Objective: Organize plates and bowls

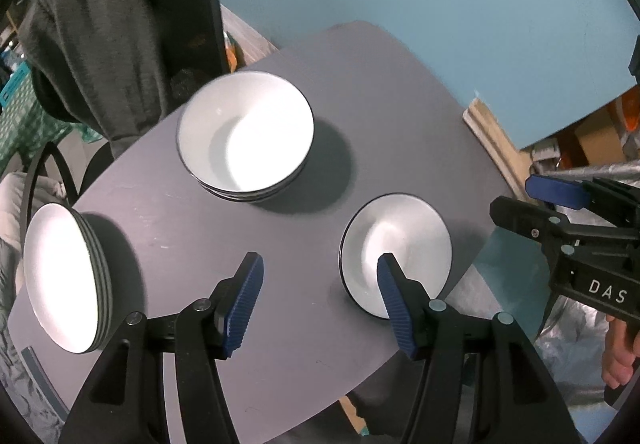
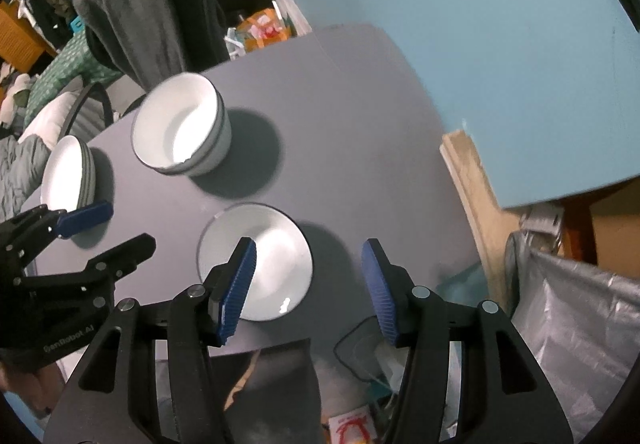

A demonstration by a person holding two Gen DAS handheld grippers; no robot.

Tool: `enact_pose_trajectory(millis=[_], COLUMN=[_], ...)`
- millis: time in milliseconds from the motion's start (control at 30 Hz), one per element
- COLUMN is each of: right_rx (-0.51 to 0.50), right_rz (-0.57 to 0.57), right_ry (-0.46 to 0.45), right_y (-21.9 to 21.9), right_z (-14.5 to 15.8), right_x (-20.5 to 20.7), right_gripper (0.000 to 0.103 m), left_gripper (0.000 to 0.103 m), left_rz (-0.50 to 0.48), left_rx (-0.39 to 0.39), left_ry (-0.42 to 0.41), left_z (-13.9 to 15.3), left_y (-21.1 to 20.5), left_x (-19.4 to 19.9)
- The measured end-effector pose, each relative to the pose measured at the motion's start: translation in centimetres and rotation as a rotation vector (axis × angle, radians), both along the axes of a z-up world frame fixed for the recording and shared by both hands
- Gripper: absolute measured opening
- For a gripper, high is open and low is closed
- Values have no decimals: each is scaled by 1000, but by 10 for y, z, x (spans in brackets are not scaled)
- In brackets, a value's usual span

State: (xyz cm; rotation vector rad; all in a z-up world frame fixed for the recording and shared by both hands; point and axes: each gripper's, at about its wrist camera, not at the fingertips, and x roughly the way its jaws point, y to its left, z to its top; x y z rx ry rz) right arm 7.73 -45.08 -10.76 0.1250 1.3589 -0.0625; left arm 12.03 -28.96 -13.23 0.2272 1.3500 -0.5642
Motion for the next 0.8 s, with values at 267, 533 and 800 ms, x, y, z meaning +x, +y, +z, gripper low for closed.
enact_pose_trajectory(millis=[267,533,800], right_rx=[45,95,115], right_rz=[-35,-43,-41], right_ry=[38,68,100], right_y=[-13,-17,-12], right_z=[-36,-77,-106], right_x=[-11,-11,-9], right_gripper=[54,54,54], left_gripper=[61,61,61], left_rz=[-37,-24,-15], left_rx=[38,67,83], left_ry=[39,79,107], left_z=[-37,-71,-90], left_y=[-16,-23,-30], left_x=[0,-2,-6])
